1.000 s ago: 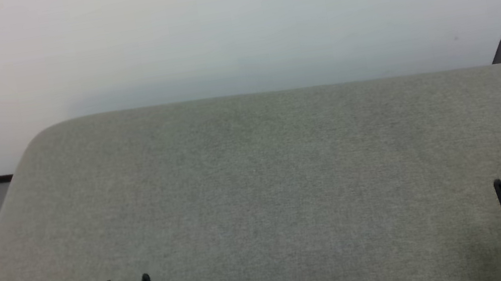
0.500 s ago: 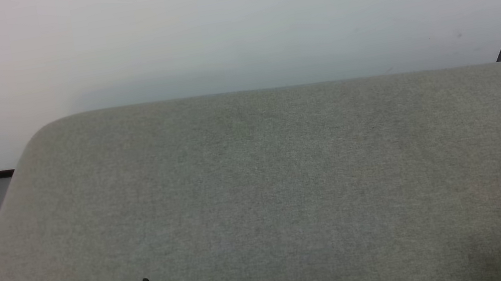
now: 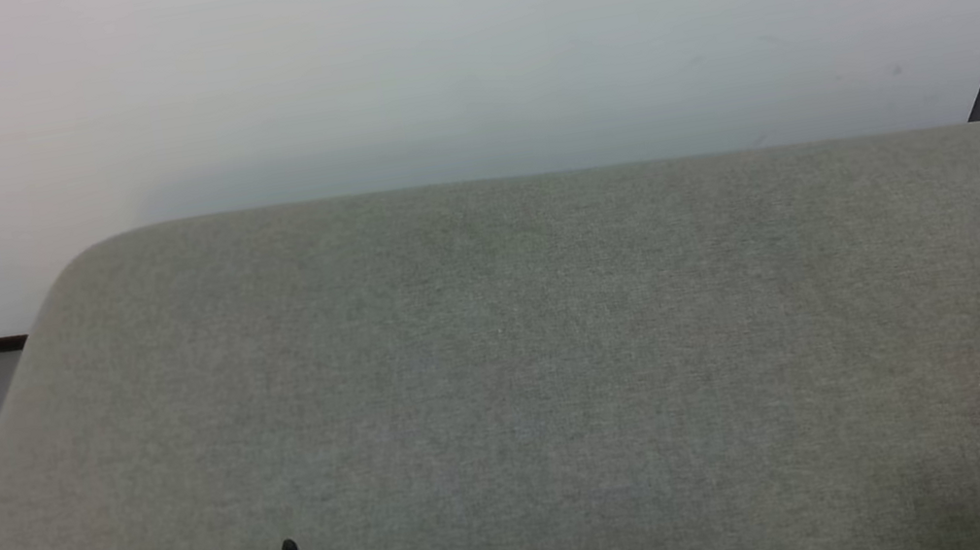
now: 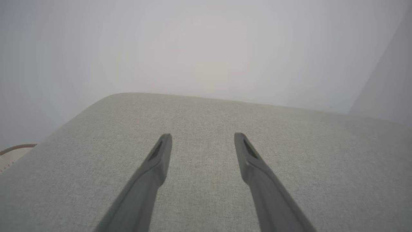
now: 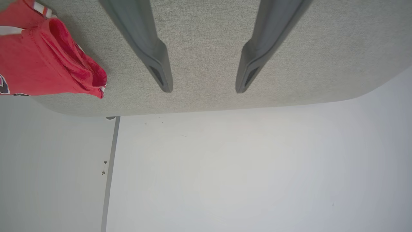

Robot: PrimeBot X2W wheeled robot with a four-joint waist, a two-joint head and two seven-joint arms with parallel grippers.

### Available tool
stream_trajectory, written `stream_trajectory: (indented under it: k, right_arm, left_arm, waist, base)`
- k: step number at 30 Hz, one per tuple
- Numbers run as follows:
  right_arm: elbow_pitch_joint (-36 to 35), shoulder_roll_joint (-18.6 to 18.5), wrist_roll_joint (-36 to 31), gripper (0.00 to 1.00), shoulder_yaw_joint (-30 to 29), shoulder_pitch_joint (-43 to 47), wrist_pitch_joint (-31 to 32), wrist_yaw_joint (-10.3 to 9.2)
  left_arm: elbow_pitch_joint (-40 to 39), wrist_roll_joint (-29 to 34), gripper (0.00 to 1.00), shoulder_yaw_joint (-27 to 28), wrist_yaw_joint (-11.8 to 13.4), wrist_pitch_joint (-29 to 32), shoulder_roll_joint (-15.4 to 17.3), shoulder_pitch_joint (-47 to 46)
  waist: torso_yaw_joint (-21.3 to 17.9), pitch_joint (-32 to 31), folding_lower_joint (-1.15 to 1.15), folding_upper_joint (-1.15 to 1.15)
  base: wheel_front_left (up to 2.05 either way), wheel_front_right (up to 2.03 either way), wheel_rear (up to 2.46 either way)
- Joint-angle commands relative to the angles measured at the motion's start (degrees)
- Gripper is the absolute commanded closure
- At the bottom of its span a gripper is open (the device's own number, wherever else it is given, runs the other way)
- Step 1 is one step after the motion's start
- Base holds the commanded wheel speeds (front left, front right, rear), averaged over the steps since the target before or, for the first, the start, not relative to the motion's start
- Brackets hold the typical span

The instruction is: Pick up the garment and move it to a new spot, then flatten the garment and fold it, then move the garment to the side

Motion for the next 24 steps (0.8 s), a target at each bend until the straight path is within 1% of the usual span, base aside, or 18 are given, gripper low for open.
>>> stream_trajectory:
  k: [1,20,21,24]
  right_arm:
    - [0.00,0.22,0.40,0.00,0.08,0.51,-0.14,-0.07]
    - [0.68,0.50,0.90,0.00,1.53,-1.28,-0.26,-0.07]
    - [0.68,0.40,0.24,1.00,1.57,-0.62,-0.16,0.00]
    - [2.42,1.17,0.12,1.00,1.84,0.16,-0.15,0.00]
  left_arm:
    - [-0.16,0.12,0.00,0.09,-0.13,0.02,-0.03,-0.54]
    - [1.05,-0.89,0.00,0.22,-0.13,0.02,0.37,-1.01]
    - [1.03,-0.72,1.00,0.19,0.00,0.01,0.21,-0.67]
    - [2.68,-0.69,1.00,-0.02,0.00,0.02,-0.43,0.19]
  waist:
    - [-0.10,-0.04,0.00,0.00]
    - [-0.89,0.23,0.00,0.00]
    - [-0.89,0.24,0.00,0.00]
    - [-0.90,0.24,0.00,0.00]
  base:
    - [0.00,0.00,0.00]
    - [0.00,0.00,0.00]
    - [0.00,0.00,0.00]
    - [0.00,0.00,0.00]
